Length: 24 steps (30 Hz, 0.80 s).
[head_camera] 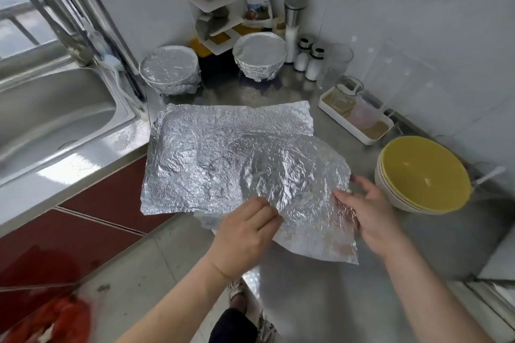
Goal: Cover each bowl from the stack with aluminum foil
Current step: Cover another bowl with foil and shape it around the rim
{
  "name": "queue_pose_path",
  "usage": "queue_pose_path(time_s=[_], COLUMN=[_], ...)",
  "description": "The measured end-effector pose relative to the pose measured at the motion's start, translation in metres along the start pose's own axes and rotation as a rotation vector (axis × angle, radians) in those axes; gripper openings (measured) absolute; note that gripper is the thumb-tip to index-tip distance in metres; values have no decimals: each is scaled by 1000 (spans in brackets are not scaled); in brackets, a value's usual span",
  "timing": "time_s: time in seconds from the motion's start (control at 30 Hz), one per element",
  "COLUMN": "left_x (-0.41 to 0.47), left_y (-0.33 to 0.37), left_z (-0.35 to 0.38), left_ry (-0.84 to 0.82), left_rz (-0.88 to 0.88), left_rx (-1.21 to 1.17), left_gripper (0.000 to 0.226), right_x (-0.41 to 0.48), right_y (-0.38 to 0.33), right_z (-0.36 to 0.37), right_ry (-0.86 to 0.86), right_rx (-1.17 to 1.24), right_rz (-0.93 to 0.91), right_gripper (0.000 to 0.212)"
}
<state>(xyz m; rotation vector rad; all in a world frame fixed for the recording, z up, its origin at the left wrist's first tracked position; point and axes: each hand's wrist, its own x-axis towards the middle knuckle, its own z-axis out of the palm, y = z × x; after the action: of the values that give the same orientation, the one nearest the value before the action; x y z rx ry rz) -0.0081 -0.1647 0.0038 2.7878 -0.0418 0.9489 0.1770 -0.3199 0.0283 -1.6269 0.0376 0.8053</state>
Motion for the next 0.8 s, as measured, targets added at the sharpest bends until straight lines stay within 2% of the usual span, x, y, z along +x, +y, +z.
queue_pose_path(time_s=[0.07, 0.17, 0.27, 0.33, 0.37, 0.43, 0.47, 0.53, 0.6, 0.67, 0.8], left_x=[-18, -41, -48, -45, -41, -37, -34, -32, -32, -32, -33], left_y=[11, 17, 22, 27, 29, 30, 31, 28, 28, 28, 29], left_z=[9, 20, 21, 15, 12, 9, 9, 9, 9, 6, 2], left_ry=[-52, -149, -203, -187, -181, -176, -167, -182, -226, -275, -291], left_rz=[-10, -22, -79, -128, -146, -172, -192, -204, -201, -222, -242], left_rx=[-27, -51, -78, -94, -109, -112, -101, -98, -87, -76, -62], left_gripper=[26, 10, 12, 17, 21, 24, 23, 19, 26, 36, 39], right_x=[-5, -6, -5, -10, -14, -25, -27, -30, -29, -26, -21], right_y=[18, 35, 35, 28, 24, 20, 20, 31, 48, 58, 62], right_z=[-4, -5, -2, 1, 2, 7, 10, 14, 12, 9, 3], right_ry=[53, 73, 90, 178, 246, 280, 193, -74, -289, -358, -389], right_rx=[-26, -26, -76, -342, -525, -806, -886, -1003, -1100, -1128, -1111], right_rz=[37, 69, 54, -103, -257, -678, -846, -1050, -1136, -1140, -1153], right_gripper=[47, 51, 62, 69, 68, 46, 34, 19, 23, 27, 27])
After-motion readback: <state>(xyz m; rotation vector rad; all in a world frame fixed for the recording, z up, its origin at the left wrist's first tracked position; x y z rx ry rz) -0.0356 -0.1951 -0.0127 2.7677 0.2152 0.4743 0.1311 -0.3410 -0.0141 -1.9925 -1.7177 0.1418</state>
